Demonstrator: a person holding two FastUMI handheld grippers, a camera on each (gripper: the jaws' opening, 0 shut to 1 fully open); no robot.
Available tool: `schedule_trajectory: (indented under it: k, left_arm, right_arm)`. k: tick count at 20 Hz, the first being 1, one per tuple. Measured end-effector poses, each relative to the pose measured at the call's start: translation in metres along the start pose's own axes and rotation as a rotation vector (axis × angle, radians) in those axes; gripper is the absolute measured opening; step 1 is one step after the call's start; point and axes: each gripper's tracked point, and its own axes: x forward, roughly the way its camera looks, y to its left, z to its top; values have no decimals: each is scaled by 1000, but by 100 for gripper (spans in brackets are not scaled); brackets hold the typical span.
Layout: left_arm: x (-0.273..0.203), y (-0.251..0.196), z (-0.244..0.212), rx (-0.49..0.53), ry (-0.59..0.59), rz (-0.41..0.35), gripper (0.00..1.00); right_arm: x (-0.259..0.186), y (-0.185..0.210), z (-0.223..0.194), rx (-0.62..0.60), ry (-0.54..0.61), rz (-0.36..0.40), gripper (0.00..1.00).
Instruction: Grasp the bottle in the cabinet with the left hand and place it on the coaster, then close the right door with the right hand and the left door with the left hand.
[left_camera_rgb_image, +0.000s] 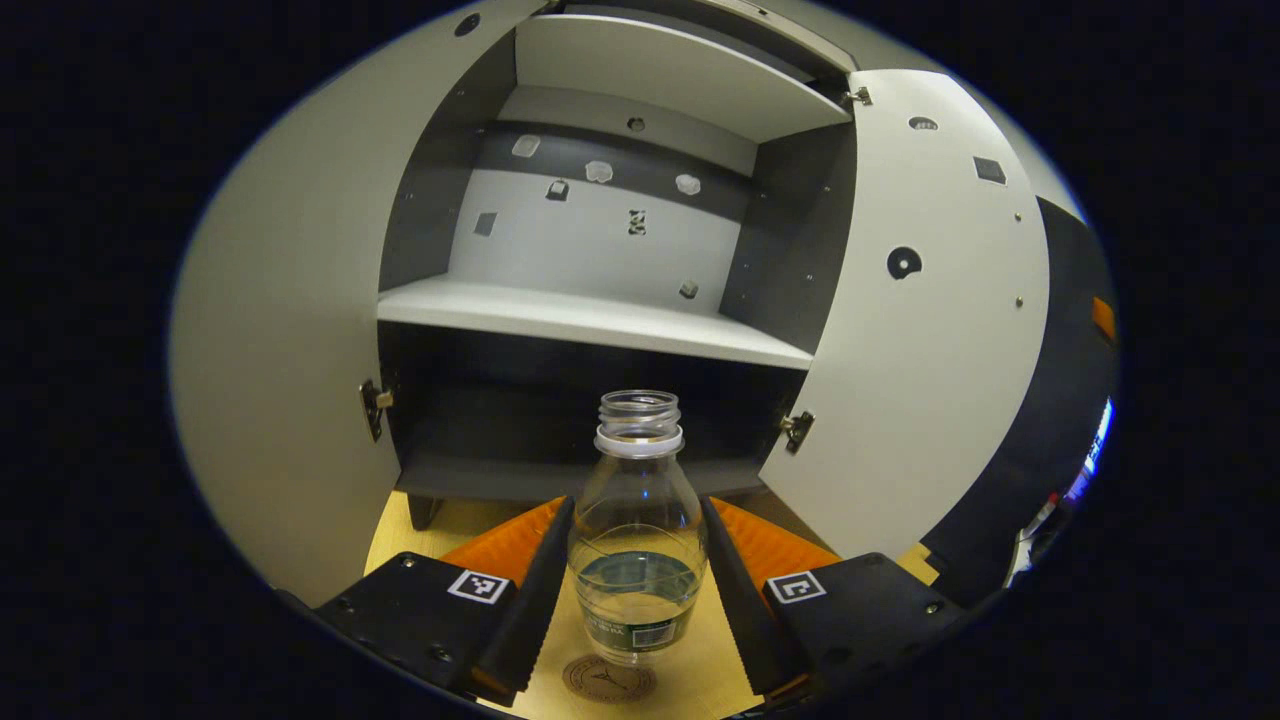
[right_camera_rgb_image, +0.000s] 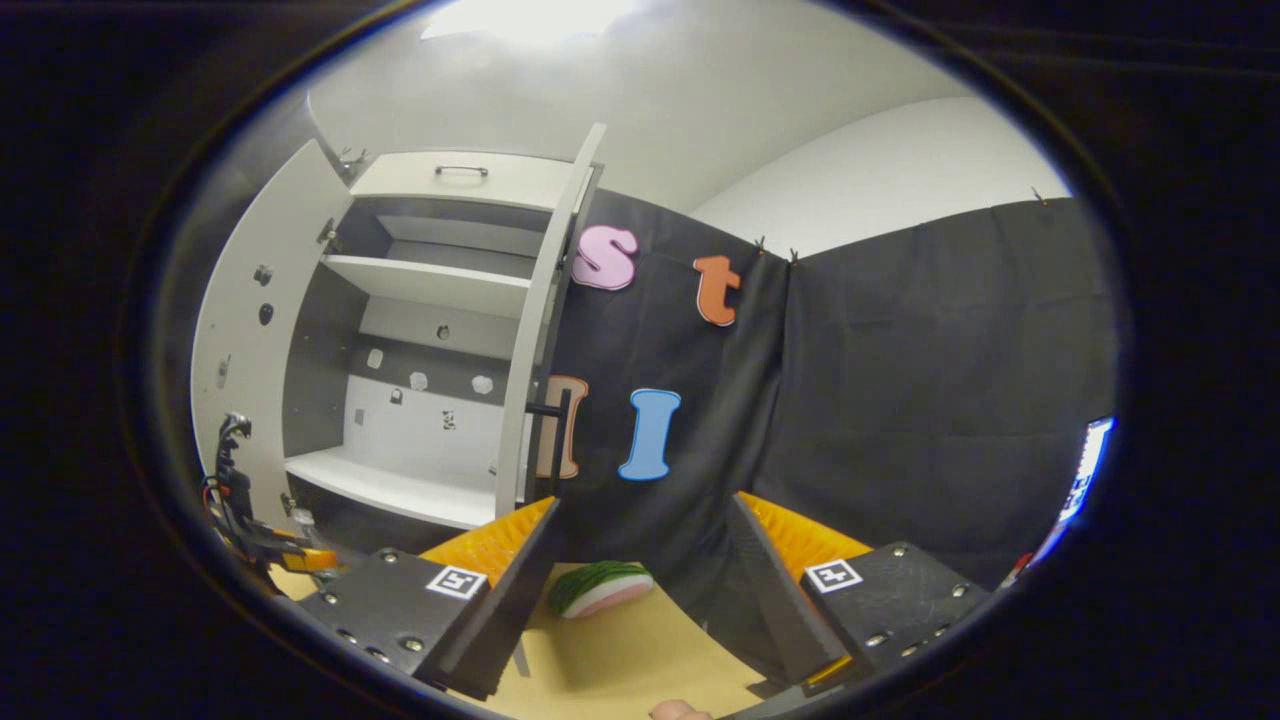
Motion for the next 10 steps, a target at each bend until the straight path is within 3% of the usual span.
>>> schedule_trajectory:
  k: [10]
  left_arm:
    - [13, 21, -89, 22, 149, 81, 80]
  right_arm:
    - [-8, -9, -7, -17, 25, -35, 96]
